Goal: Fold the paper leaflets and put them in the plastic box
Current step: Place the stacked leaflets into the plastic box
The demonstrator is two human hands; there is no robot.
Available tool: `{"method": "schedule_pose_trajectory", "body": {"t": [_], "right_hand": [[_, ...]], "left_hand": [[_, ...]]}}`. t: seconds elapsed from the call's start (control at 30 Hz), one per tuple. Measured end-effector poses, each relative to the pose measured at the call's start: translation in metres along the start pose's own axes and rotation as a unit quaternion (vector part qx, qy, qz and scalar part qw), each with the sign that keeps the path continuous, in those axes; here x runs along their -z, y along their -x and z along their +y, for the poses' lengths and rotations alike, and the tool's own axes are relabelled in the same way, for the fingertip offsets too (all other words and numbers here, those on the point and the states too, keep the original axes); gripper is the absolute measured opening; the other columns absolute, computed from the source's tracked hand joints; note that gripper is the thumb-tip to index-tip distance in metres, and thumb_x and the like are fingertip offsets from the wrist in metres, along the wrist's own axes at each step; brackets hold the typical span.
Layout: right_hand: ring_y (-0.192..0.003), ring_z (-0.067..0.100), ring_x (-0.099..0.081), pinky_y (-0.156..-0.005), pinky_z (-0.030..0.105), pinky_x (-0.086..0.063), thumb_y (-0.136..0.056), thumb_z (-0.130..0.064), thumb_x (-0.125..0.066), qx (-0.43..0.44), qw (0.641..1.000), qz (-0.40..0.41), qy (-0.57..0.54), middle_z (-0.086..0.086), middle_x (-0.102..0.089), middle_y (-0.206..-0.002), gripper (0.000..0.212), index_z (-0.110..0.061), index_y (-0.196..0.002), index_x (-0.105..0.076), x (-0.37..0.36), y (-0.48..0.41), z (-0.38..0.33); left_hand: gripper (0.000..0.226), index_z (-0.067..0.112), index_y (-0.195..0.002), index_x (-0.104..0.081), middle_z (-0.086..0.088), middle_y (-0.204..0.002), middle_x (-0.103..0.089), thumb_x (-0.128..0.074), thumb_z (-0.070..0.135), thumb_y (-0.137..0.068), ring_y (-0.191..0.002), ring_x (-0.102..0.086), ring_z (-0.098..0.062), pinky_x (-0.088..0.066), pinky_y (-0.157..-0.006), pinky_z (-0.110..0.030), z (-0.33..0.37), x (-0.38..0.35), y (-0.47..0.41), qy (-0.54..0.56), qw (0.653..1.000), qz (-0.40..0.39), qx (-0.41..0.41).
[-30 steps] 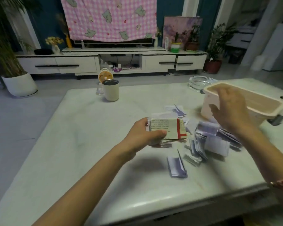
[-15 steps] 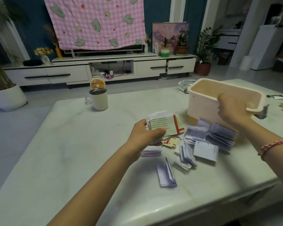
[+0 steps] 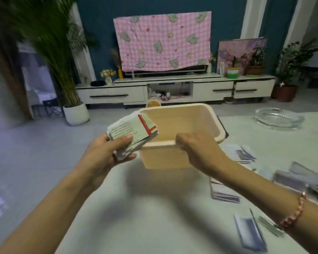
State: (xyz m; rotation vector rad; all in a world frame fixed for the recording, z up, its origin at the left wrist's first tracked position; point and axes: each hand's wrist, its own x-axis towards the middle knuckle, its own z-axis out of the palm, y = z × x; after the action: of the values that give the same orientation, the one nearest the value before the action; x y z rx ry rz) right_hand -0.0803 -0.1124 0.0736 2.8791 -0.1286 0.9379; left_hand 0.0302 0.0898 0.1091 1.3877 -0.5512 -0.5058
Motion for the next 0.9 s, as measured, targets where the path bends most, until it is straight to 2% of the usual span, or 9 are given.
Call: {"method": "schedule_pose_trajectory", "body": {"t": [0.1, 0.33, 0.43, 0.5, 0.57, 0.63, 0.7, 0.8, 0.9], "right_hand": [[-0.052, 0.026, -0.059, -0.042, 0.030, -0.043, -0.058, 0.005, -0.076, 0.066, 0.996, -0.011, -0.052, 0.007, -0.063, -0.065, 0.033, -0.012, -0.076, -0.055, -0.023, -0.014, -0.050], [-0.041, 0.016, -0.049, -0.042, 0.019, -0.023, -0.042, -0.006, -0.087, 0.125, 0.986, -0.065, -0.093, -0.004, -0.055, -0.056, 0.054, -0.019, -0.076, -0.047, -0.055, -0.011, -0.084], [-0.080, 0.016, -0.062, -0.061, 0.027, -0.044, -0.076, -0.026, -0.076, 0.090, 0.966, -0.181, -0.162, -0.003, -0.064, -0.094, 0.040, -0.018, -0.106, -0.051, -0.038, -0.028, -0.085], [-0.102, 0.011, -0.055, -0.088, 0.026, -0.048, -0.084, -0.041, -0.065, -0.052, 0.858, -0.358, -0.364, -0.007, -0.056, -0.111, 0.052, -0.025, -0.126, -0.040, -0.017, -0.048, -0.073], [-0.102, 0.009, -0.055, -0.088, 0.029, -0.053, -0.083, -0.045, -0.062, -0.160, 0.756, -0.371, -0.515, -0.007, -0.055, -0.109, 0.065, -0.029, -0.136, -0.029, -0.013, -0.068, -0.057], [-0.105, 0.015, -0.057, -0.081, 0.031, -0.056, -0.083, -0.049, -0.060, -0.232, 0.713, -0.366, -0.552, 0.000, -0.052, -0.123, 0.087, -0.021, -0.148, -0.009, -0.026, -0.085, -0.045], [-0.095, 0.021, -0.061, -0.075, 0.035, -0.058, -0.086, -0.039, -0.063, -0.274, 0.677, -0.370, -0.575, 0.009, -0.050, -0.123, 0.074, -0.008, -0.143, -0.026, -0.044, -0.097, -0.040], [-0.062, 0.017, -0.064, -0.057, 0.027, -0.058, -0.086, -0.008, -0.060, -0.250, 0.722, -0.418, -0.491, 0.014, -0.061, -0.092, 0.034, -0.001, -0.118, -0.050, -0.065, -0.113, -0.036], [-0.056, 0.019, -0.059, -0.049, 0.022, -0.054, -0.085, 0.000, -0.055, -0.186, 0.756, -0.529, -0.337, 0.011, -0.055, -0.072, 0.006, -0.002, -0.091, -0.055, -0.074, -0.128, -0.040]], "left_hand": [[0.014, 0.016, -0.095, -0.063, 0.001, -0.081, -0.075, -0.060, 0.007, -0.085, -0.075, -0.072, -0.016, -0.056, -0.054, -0.023, 0.012, 0.038, 0.004, -0.010, 0.999, 0.037, 0.020], [0.019, 0.011, -0.102, -0.064, -0.003, -0.091, -0.074, -0.065, 0.008, -0.083, -0.083, -0.071, -0.023, -0.060, -0.068, -0.030, 0.011, 0.074, -0.001, -0.076, 0.988, 0.073, 0.115], [0.011, 0.009, -0.092, -0.064, -0.003, -0.079, -0.074, -0.065, 0.003, -0.083, -0.067, -0.071, -0.016, -0.058, -0.053, -0.025, 0.011, 0.072, -0.016, -0.068, 0.980, 0.097, 0.159], [0.009, 0.005, -0.091, -0.064, -0.007, -0.073, -0.072, -0.065, 0.001, -0.083, -0.056, -0.069, -0.014, -0.057, -0.050, -0.025, 0.008, 0.065, -0.029, -0.073, 0.973, 0.103, 0.195], [0.010, 0.003, -0.091, -0.062, -0.009, -0.066, -0.070, -0.065, -0.001, -0.082, -0.050, -0.066, -0.015, -0.056, -0.047, -0.025, 0.004, 0.058, -0.043, -0.059, 0.965, 0.103, 0.233], [0.012, 0.005, -0.092, -0.061, -0.009, -0.069, -0.069, -0.064, -0.002, -0.083, -0.052, -0.066, -0.015, -0.054, -0.046, -0.023, 0.000, 0.050, -0.056, -0.057, 0.959, 0.082, 0.266], [0.022, 0.008, -0.100, -0.062, -0.010, -0.084, -0.067, -0.064, -0.004, -0.081, -0.063, -0.065, -0.017, -0.054, -0.046, -0.023, -0.008, 0.043, -0.069, -0.082, 0.953, 0.060, 0.286], [0.019, 0.007, -0.100, -0.058, -0.010, -0.085, -0.061, -0.060, -0.005, -0.084, -0.068, -0.059, -0.018, -0.052, -0.044, -0.023, -0.028, 0.034, -0.090, -0.101, 0.932, 0.038, 0.345], [0.010, 0.008, -0.088, -0.052, -0.006, -0.082, -0.056, -0.057, 0.000, -0.088, -0.068, -0.057, -0.019, -0.051, -0.043, -0.025, -0.049, 0.026, -0.107, -0.148, 0.899, 0.027, 0.411]]}}
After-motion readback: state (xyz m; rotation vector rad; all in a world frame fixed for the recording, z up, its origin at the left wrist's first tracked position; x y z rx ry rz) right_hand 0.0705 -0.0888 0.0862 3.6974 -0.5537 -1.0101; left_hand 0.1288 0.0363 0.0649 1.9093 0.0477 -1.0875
